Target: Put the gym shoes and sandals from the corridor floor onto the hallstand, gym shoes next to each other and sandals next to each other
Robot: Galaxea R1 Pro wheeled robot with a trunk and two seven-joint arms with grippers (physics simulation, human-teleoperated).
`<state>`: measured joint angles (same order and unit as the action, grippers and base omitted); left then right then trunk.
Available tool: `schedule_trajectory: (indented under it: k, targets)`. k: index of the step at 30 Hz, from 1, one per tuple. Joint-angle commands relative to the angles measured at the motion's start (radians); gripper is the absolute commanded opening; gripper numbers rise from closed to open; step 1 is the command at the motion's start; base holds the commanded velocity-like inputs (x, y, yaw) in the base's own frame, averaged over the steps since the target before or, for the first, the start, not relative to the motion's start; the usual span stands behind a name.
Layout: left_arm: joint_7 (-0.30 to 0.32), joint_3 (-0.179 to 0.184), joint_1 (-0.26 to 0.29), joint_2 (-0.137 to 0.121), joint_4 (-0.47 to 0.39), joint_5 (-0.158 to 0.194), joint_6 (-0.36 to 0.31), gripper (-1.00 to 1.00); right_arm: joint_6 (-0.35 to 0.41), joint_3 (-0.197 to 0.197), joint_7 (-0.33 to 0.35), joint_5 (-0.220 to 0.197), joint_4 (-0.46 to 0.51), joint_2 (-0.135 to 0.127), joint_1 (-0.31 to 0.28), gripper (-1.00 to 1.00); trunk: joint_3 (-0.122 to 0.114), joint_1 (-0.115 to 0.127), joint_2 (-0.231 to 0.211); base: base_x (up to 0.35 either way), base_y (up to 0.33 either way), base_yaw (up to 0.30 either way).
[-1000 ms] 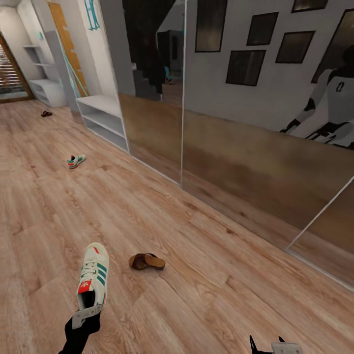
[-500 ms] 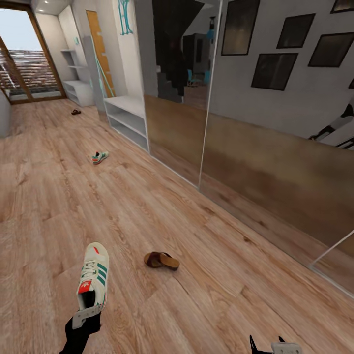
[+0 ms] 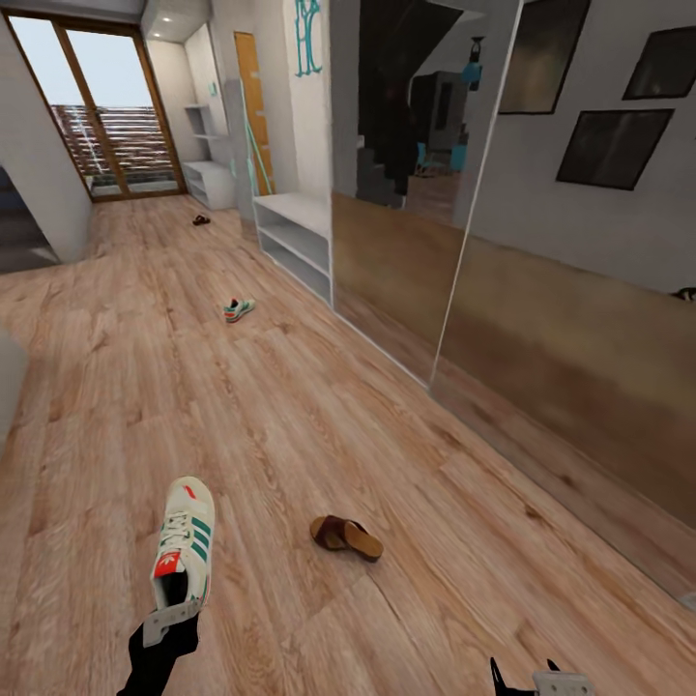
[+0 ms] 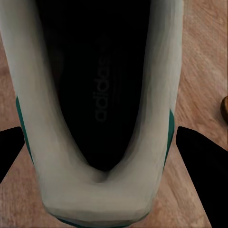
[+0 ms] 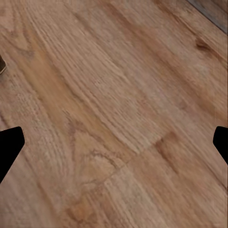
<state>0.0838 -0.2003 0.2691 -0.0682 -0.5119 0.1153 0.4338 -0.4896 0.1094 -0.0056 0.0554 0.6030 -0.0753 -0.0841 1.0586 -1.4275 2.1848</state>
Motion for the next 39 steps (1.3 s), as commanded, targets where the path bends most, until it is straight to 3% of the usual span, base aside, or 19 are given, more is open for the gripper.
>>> schedule_trajectory:
  k: [1,30,39]
  targets:
    - [0.009,-0.002,0.001,0.0,0.001,0.011,0.002,-1.0,-0.003,0.003,-0.001,0.006,0.0,0.0,0.0,1.0,0.0,0.0,0.0,0.073,0.0,0.265]
    - [0.009,-0.002,0.001,0.001,0.0,0.01,0.002,-1.0,-0.003,0.003,-0.001,0.006,0.001,0.002,0.0,1.0,-0.023,0.0,0.0,0.004,-0.001,0.265]
    - [0.009,-0.002,0.001,0.001,-0.002,0.009,0.002,-1.0,-0.003,0.003,-0.001,0.006,0.001,0.002,0.0,1.0,-0.03,0.0,0.0,0.0,-0.2,0.265]
